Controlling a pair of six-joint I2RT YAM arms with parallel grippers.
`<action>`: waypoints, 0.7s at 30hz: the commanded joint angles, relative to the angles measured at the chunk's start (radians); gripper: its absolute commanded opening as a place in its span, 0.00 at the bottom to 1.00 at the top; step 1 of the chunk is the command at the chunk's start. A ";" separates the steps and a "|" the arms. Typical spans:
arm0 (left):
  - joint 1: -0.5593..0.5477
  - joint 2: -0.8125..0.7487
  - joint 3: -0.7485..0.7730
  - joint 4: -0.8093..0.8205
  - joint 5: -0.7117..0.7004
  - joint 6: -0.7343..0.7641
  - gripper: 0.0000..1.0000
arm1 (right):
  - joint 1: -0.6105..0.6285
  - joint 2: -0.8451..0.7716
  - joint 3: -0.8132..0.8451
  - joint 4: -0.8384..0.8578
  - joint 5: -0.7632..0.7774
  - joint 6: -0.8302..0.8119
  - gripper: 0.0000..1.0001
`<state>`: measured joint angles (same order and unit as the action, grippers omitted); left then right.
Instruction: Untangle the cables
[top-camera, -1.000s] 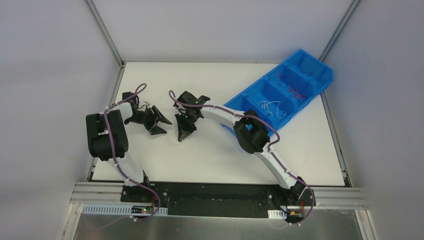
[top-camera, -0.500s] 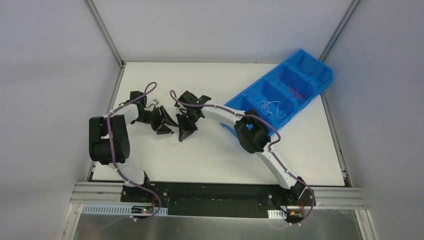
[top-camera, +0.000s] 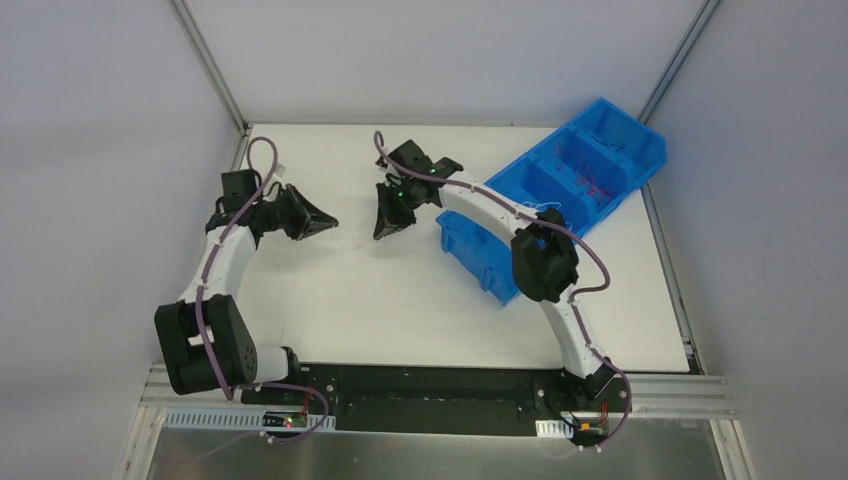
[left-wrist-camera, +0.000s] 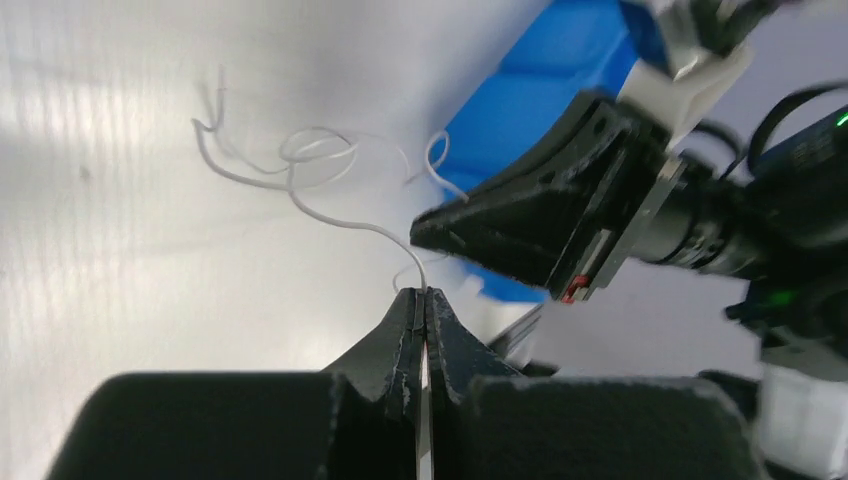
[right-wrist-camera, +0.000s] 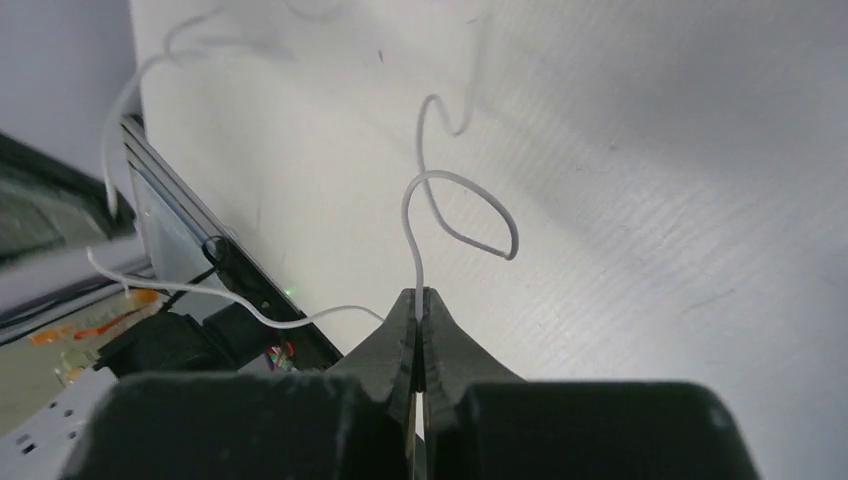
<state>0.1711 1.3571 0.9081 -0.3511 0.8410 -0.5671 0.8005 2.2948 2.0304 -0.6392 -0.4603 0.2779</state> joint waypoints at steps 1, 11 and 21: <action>0.072 -0.018 0.010 0.437 0.067 -0.368 0.00 | -0.057 -0.206 0.001 0.079 0.071 0.031 0.00; -0.033 0.212 0.247 1.028 0.001 -0.941 0.00 | -0.230 -0.455 -0.006 0.190 0.124 0.094 0.00; -0.424 0.521 0.854 0.619 -0.024 -0.725 0.00 | -0.455 -0.711 -0.145 0.141 0.150 0.050 0.00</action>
<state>-0.1761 1.8271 1.6596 0.3714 0.8108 -1.3502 0.4301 1.7016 1.9205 -0.4725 -0.3332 0.3546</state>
